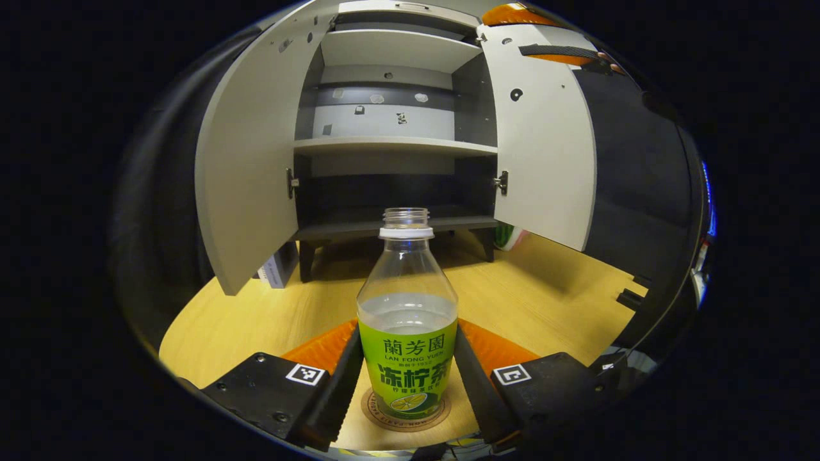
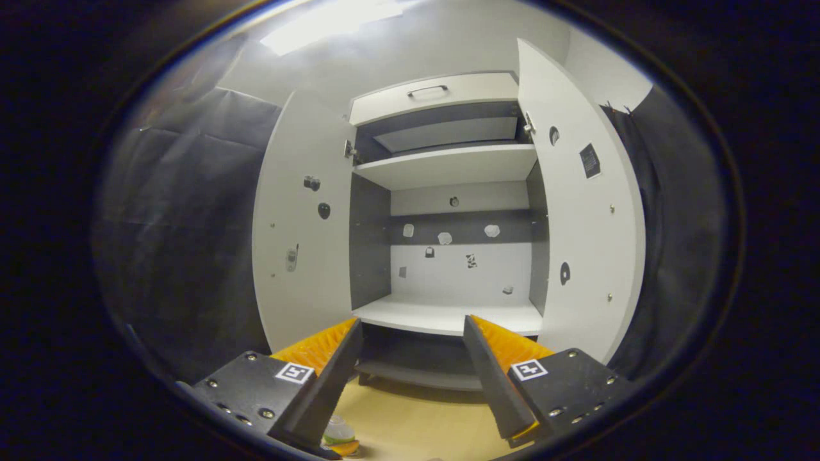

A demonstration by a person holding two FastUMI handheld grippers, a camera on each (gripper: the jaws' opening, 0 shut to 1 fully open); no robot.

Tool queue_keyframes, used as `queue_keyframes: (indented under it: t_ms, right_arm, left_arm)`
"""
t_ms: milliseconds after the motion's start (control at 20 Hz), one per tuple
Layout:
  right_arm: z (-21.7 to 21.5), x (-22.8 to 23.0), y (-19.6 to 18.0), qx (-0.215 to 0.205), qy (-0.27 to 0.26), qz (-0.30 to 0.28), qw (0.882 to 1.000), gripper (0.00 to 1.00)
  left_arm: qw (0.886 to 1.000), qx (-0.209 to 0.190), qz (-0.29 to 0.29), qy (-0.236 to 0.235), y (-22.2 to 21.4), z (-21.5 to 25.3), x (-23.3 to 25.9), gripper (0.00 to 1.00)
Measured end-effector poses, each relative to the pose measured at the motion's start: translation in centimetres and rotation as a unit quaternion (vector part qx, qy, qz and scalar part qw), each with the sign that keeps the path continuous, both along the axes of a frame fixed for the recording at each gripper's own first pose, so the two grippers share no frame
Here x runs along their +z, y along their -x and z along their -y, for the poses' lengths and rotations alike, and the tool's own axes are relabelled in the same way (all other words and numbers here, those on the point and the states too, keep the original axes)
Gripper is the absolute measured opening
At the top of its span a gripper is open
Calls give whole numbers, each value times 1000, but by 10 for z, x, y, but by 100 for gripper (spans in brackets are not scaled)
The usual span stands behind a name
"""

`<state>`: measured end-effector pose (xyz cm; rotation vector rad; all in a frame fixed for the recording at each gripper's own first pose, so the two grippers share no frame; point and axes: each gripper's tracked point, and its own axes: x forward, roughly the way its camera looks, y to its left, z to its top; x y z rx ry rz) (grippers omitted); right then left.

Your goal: Grasp the bottle in the cabinet with the left hand and place it on the coaster, then close the right door with the right hand and the left door with the left hand.

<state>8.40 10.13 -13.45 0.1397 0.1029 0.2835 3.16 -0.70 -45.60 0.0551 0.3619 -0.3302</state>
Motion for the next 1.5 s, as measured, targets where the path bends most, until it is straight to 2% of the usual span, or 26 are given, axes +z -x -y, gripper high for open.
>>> queue_keyframes:
  t_ms: [400,450,500,750,1150,1300,1500]
  right_arm:
    - [8,-3,3,-6,-12,-5,1000,96]
    - [10,-2,6,-8,-13,-5,1000,94]
    - [13,0,8,-9,-14,-5,1000,96]
    - [25,10,21,-18,-11,2,1000,96]
    - [43,24,44,-35,-30,18,999,96]
    - [53,24,49,-47,-32,15,998,96]
    - [74,23,54,-69,-23,14,997,96]
  left_arm:
    - [999,-18,-9,-38,7,-5,6,83]
    - [999,-20,-9,-44,9,-6,8,83]
    - [999,-20,-9,-49,13,-8,10,83]
    - [997,-16,4,-76,16,-19,28,87]
    - [998,-27,11,-57,27,-11,63,88]
    - [998,-17,11,-56,23,-13,81,88]
    - [1000,-9,9,-16,16,-5,133,90]
